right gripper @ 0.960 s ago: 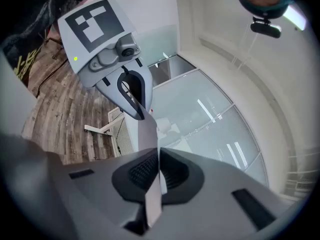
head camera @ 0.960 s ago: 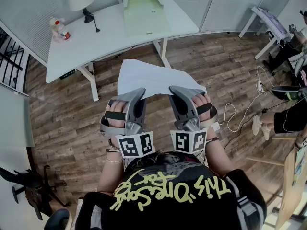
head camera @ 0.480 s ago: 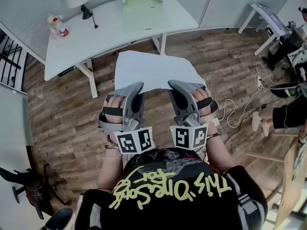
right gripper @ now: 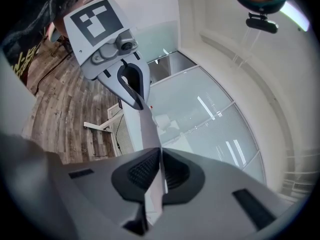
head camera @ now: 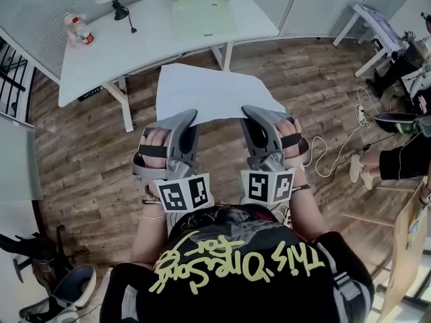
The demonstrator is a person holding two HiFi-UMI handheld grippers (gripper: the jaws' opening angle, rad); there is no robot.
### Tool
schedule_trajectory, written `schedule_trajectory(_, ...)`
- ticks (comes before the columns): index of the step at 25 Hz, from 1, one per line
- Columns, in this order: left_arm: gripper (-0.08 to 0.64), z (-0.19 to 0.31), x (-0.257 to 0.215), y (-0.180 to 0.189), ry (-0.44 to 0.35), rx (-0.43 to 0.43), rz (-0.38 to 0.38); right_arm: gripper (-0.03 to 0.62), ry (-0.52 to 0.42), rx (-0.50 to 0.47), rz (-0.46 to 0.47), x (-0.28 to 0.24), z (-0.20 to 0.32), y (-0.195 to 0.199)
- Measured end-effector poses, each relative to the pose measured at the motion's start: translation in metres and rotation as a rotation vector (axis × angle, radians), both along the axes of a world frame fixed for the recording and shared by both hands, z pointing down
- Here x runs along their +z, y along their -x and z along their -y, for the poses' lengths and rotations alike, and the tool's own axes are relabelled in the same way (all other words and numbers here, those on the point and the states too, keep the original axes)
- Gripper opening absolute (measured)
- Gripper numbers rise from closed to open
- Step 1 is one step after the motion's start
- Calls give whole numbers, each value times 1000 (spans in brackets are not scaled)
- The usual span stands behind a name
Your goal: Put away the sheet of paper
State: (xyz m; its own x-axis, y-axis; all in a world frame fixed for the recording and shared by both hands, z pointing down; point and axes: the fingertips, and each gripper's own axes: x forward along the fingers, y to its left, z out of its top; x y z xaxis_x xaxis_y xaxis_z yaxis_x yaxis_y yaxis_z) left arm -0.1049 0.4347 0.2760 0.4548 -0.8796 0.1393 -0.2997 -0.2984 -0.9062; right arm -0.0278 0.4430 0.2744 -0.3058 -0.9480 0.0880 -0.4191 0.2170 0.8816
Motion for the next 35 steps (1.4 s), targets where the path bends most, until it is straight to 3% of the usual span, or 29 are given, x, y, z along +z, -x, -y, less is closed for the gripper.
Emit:
schedule_trajectory(20, 9, 15, 16, 12, 60, 52, -43, 9, 8, 100, -17, 4, 18, -1)
schedule_trajectory(35, 8, 58, 4, -24, 24, 20, -20, 9, -23, 64, 20, -4, 60, -37)
